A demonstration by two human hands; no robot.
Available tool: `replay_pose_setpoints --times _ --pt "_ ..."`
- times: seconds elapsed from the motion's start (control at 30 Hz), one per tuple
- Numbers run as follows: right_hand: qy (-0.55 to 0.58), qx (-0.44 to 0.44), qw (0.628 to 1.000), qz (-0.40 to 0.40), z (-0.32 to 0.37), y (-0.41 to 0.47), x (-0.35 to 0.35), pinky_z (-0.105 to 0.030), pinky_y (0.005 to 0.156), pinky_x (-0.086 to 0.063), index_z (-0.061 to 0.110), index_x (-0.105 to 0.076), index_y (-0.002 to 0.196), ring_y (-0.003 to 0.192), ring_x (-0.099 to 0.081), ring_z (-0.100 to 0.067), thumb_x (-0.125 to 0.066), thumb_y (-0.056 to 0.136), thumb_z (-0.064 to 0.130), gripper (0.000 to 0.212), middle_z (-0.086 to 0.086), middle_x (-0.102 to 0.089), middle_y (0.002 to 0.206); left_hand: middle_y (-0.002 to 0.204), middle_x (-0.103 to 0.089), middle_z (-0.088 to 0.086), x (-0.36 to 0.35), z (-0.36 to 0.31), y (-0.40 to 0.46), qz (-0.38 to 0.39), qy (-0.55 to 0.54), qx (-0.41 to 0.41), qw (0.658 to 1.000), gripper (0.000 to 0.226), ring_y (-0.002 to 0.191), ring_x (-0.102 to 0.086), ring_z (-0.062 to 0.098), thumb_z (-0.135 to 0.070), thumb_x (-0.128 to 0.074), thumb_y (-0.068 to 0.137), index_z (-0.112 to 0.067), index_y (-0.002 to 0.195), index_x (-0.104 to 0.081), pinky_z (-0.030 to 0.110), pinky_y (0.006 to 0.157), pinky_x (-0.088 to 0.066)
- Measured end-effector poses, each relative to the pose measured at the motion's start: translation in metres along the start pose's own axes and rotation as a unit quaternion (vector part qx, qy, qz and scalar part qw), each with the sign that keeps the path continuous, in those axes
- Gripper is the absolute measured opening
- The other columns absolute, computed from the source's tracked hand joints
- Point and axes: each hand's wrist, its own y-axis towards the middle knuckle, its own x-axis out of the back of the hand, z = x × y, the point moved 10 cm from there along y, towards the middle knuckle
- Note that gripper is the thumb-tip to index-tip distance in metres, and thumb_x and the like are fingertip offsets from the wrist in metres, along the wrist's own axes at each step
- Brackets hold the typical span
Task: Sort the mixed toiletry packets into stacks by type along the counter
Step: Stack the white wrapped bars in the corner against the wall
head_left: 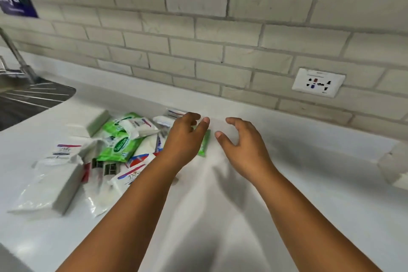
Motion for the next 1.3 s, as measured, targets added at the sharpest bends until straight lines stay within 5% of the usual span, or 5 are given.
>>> replay_pose_setpoints --times 0.5,0.7,0.97,1.1,1.3 --pt "0.12 -0.054 0.975 0.181 0.138 -0.039 -0.266 -0.024 0.097 -0.045 0.027 -0.054 0.127 0.112 -0.053 -0.006 -0.063 0.088 0.04 0.043 0.01 -0.055 0.125 0.119 -0.056 -0.004 0.242 0.216 -0.011 -0.058 0.115 0.081 0.988 0.036 0.108 -0.057 0.015 -0.036 -0.062 0.089 -0.021 0.122 -0.059 0.035 0.092 -0.048" --pt "0.159 -0.101 0.957 0.219 0.156 -0.058 -0.332 -0.009 0.075 -0.044 0.023 -0.058 0.114 0.091 -0.059 -0.003 -0.069 0.085 0.03 0.032 0.009 -0.063 0.109 0.119 -0.06 0.011 0.288 0.269 -0.034 -0.083 0.231 0.091 0.965 0.042 0.109 -0.057 0.032 -0.026 -0.074 0.079 -0.016 0.118 -0.063 0.042 0.096 -0.046" --pt "0.176 -0.136 0.944 0.242 0.159 -0.073 -0.376 -0.021 0.077 -0.052 0.028 -0.057 0.098 0.075 -0.063 0.002 -0.073 0.081 0.025 0.024 0.012 -0.065 0.085 0.103 -0.067 -0.004 0.291 0.317 -0.059 -0.064 0.051 0.261 0.962 0.035 0.091 -0.065 0.017 -0.045 -0.063 0.086 -0.021 0.11 -0.061 0.042 0.083 -0.055" --pt "0.199 -0.146 0.943 0.224 0.157 -0.072 -0.377 -0.009 0.07 -0.048 0.024 -0.058 0.104 0.074 -0.06 0.009 -0.073 0.081 0.023 0.027 0.014 -0.065 0.088 0.095 -0.07 -0.009 0.293 0.321 -0.061 -0.056 -0.024 0.27 0.961 0.019 0.088 -0.068 0.016 -0.037 -0.063 0.088 -0.027 0.104 -0.064 0.045 0.082 -0.057" --pt "0.298 -0.178 0.922 0.172 0.152 -0.065 -0.359 -0.029 0.083 -0.055 0.02 -0.06 0.108 0.089 -0.067 -0.009 -0.072 0.083 0.016 0.029 0.007 -0.069 0.098 0.094 -0.075 0.001 0.286 0.299 -0.055 0.003 -0.206 0.241 0.949 0.026 0.086 -0.072 0.019 -0.019 -0.068 0.087 -0.032 0.109 -0.065 0.037 0.079 -0.058"
